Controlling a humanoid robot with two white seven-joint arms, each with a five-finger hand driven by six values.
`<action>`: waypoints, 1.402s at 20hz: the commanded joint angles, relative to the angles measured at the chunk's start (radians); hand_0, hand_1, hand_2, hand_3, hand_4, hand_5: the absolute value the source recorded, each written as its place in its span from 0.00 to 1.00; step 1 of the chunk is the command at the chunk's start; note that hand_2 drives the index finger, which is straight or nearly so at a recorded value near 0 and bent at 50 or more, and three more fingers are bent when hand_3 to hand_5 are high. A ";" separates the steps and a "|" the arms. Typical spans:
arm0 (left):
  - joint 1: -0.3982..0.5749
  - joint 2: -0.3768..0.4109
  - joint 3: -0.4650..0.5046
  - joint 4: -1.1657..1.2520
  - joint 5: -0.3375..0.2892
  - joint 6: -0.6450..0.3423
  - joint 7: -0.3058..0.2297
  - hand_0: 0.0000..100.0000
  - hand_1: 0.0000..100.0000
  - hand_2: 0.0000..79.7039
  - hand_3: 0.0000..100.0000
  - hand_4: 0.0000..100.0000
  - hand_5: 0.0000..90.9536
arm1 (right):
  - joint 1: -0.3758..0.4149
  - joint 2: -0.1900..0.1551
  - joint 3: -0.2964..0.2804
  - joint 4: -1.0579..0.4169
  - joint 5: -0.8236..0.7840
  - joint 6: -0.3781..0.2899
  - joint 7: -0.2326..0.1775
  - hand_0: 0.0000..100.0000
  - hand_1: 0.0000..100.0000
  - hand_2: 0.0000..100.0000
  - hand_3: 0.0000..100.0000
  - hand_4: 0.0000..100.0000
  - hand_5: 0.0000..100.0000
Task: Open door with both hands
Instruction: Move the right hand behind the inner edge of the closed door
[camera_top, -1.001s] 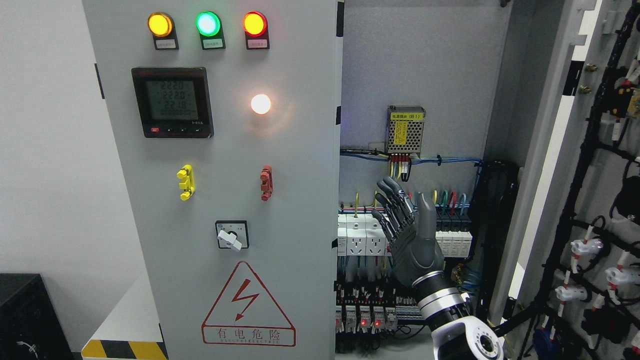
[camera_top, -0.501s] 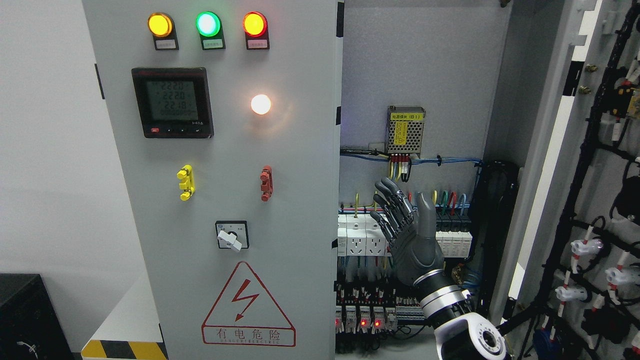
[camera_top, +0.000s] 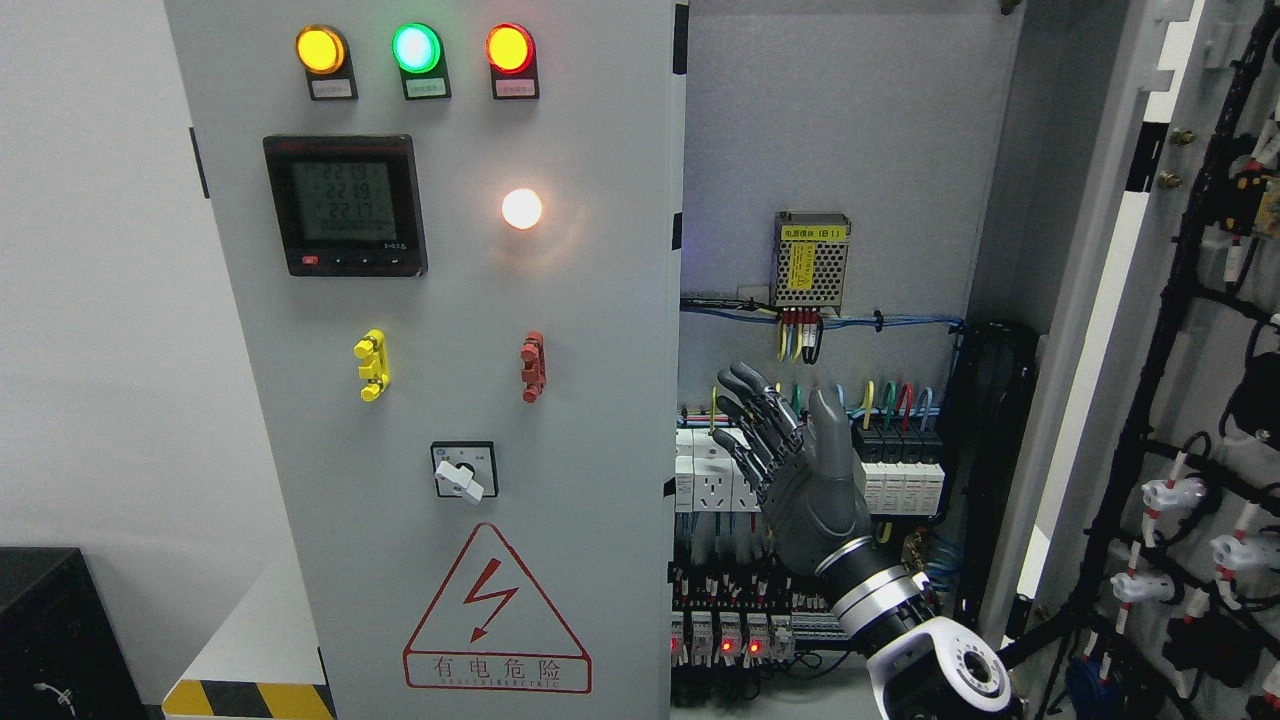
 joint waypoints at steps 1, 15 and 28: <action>0.000 0.000 0.000 -0.009 0.000 0.002 0.000 0.84 0.21 0.00 0.00 0.00 0.00 | -0.008 0.001 -0.002 0.022 -0.001 0.000 0.005 0.00 0.00 0.00 0.00 0.00 0.00; 0.000 0.000 0.000 -0.009 0.000 0.002 0.000 0.84 0.21 0.00 0.00 0.00 0.00 | -0.038 0.009 -0.006 0.044 -0.089 0.059 0.097 0.00 0.00 0.00 0.00 0.00 0.00; 0.000 0.000 0.000 -0.009 0.000 0.002 0.000 0.84 0.21 0.00 0.00 0.00 0.00 | -0.072 0.004 -0.008 0.092 -0.155 0.085 0.213 0.00 0.00 0.00 0.00 0.00 0.00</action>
